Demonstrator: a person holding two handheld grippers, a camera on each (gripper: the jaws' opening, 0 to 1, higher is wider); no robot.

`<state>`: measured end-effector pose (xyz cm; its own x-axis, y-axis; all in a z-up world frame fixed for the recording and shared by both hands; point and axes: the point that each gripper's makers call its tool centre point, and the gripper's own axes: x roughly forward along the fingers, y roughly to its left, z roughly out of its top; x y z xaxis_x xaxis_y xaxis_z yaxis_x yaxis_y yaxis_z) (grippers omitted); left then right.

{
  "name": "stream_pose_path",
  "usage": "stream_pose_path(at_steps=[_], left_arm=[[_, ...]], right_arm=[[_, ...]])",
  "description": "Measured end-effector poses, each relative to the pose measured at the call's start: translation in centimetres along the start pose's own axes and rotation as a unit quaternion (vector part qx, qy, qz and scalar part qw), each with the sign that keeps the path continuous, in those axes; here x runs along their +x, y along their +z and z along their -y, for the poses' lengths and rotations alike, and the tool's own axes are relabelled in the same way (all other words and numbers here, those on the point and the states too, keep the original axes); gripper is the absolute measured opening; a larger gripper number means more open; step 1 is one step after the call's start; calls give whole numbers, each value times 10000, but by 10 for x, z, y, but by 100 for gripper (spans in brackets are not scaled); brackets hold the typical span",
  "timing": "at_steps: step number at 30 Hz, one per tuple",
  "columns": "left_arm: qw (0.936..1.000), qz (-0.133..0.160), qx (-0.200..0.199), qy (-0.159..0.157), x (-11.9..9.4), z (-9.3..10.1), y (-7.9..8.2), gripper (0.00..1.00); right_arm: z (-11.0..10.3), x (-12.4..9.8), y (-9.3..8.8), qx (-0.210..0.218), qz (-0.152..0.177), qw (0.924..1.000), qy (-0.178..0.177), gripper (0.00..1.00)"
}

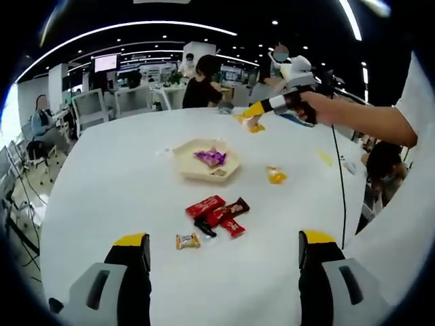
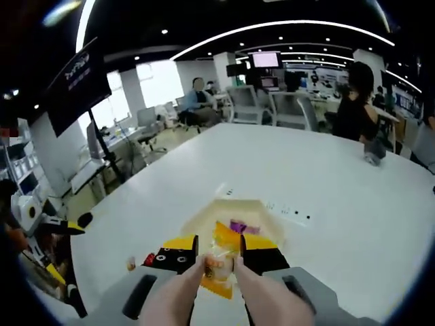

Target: Place the target food into the container with the food tongs after gripping and lifting it, then release it inside without dropping or visibly crushing the food.

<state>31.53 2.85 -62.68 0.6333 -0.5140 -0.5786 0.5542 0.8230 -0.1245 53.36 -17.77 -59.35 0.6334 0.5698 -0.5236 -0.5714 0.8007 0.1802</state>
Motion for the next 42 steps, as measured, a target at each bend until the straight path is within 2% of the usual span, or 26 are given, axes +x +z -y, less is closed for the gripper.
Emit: stream_pose_path(at_steps=[2, 6, 10, 17, 28, 42], left_arm=[[9999, 29, -96, 125, -2, -4, -1, 90], [9998, 14, -137, 151, -4, -3, -3, 90], [9999, -62, -80, 108, -3, -6, -7, 90], [9999, 24, -128, 98, -4, -10, -6, 90], [9993, 89, -280, 212, -5, -9, -9, 89], [9978, 41, -513, 421, -10, -13, -19, 89]], right_arm=[[-7, 2, 0, -42, 5, 10000, 85, 23], [-15, 9, 3, -102, -17, 9999, 132, 23], [-15, 12, 4, -103, -30, 9999, 90, 23], [-19, 21, 4, -131, -117, 9998, 40, 23], [-26, 43, 8, -167, -184, 9996, 145, 23], [-34, 72, 36, -353, -162, 9988, 309, 23]])
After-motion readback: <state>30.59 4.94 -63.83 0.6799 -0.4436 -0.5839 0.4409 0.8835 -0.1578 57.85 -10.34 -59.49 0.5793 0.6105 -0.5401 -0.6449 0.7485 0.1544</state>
